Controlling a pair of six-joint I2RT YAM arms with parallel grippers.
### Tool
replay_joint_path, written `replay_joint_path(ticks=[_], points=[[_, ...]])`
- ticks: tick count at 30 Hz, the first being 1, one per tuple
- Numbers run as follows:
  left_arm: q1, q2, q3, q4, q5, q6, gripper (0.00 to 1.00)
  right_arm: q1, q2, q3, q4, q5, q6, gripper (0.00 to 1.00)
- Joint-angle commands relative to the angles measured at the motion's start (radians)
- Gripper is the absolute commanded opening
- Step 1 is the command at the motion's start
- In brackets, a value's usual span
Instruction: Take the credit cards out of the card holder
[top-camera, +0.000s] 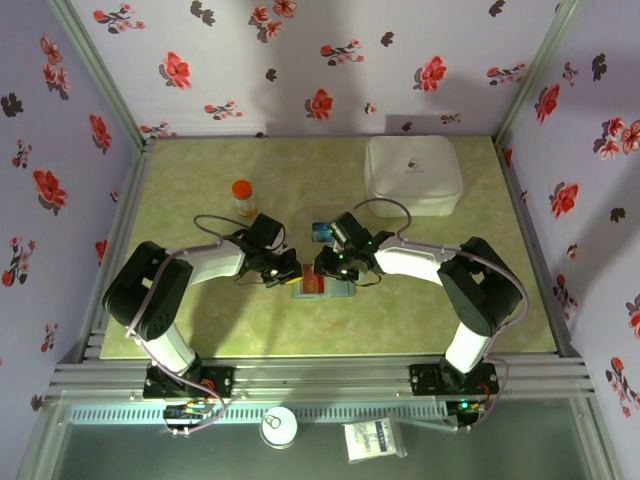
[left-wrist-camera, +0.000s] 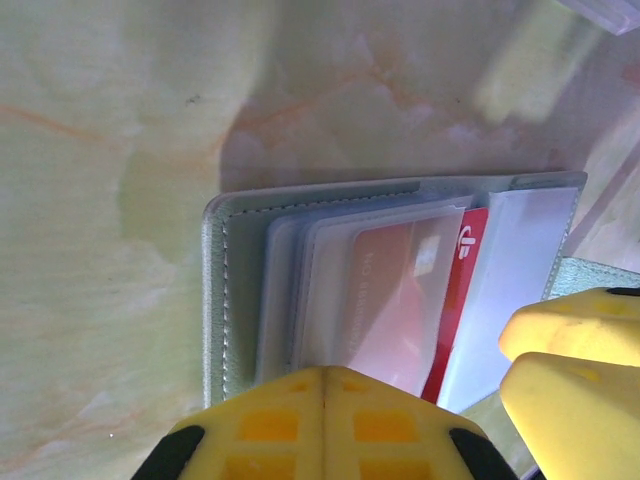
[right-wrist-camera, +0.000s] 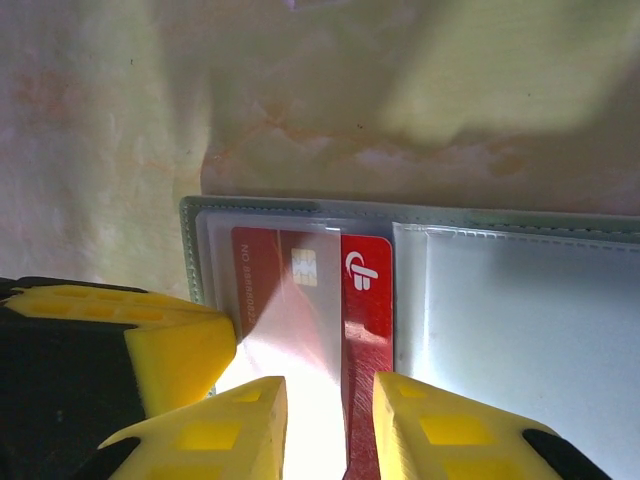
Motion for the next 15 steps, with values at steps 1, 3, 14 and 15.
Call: replay_joint_path(ticks=[1, 3, 14, 15], points=[[-0.002, 0.029, -0.004, -0.035, -0.015, 0.029, 0.00, 0.007, 0.005, -0.017, 0.018, -0.017, -0.005, 0.29], [-0.003, 0.031, -0.003, -0.040, -0.018, 0.032, 0.00, 0.007, 0.011, -0.018, 0.033, -0.033, -0.003, 0.29], [-0.003, 0.034, -0.002, -0.055, -0.029, 0.041, 0.00, 0.006, 0.063, -0.019, 0.090, -0.083, 0.018, 0.26], [-0.003, 0.035, -0.001, -0.055, -0.028, 0.041, 0.00, 0.007, 0.066, -0.019, 0.093, -0.086, 0.019, 0.25]])
